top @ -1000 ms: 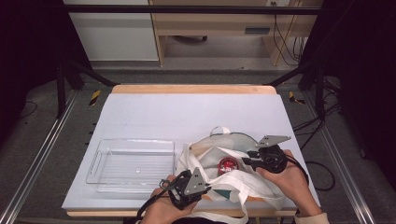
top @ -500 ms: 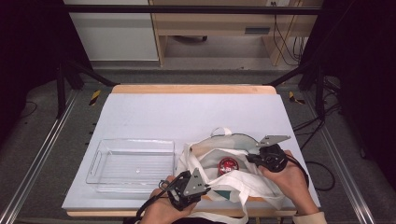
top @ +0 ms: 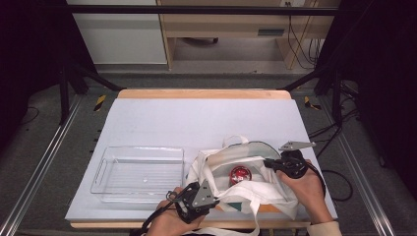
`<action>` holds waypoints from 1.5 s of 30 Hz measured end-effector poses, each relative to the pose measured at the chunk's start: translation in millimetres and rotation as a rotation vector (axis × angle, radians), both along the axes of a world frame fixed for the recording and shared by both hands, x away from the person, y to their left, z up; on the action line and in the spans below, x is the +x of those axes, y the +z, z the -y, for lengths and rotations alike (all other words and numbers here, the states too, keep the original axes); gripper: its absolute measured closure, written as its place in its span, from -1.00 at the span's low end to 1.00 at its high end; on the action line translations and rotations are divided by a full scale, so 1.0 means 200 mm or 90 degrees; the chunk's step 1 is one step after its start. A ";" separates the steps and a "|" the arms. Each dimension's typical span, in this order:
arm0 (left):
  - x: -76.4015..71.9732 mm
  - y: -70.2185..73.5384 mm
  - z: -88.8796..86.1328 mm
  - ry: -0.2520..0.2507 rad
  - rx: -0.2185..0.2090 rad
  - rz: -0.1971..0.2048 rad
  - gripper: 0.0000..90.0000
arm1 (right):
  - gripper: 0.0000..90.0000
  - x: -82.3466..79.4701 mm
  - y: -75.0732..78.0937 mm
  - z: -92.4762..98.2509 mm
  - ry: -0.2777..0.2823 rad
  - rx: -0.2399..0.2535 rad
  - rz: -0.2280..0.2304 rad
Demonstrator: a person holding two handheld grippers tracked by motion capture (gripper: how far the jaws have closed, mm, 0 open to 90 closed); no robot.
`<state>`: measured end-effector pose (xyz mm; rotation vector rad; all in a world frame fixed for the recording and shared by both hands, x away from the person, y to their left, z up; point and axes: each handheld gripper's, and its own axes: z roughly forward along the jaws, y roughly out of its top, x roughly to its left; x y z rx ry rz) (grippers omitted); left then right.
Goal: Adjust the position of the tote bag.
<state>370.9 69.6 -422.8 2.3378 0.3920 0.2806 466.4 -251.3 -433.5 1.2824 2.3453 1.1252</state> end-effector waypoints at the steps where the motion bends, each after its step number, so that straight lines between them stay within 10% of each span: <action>1: 0.00 0.00 0.00 0.001 0.000 0.000 0.96 | 0.99 0.00 0.00 0.00 0.000 0.002 0.002; 15: -0.01 0.16 -0.05 0.004 -0.070 0.021 0.44 | 0.98 -0.07 0.04 -0.02 0.010 0.015 0.030; 24: 0.15 0.25 0.00 0.030 -0.065 0.043 0.34 | 0.98 -0.08 0.05 -0.02 0.012 0.018 0.030; 33: 0.21 0.17 0.08 0.009 -0.055 0.004 0.32 | 0.98 -0.09 0.05 -0.01 0.017 0.025 0.032; 45: 0.11 0.04 0.08 -0.036 -0.014 -0.026 0.31 | 0.97 -0.09 0.07 -0.01 0.024 0.026 0.035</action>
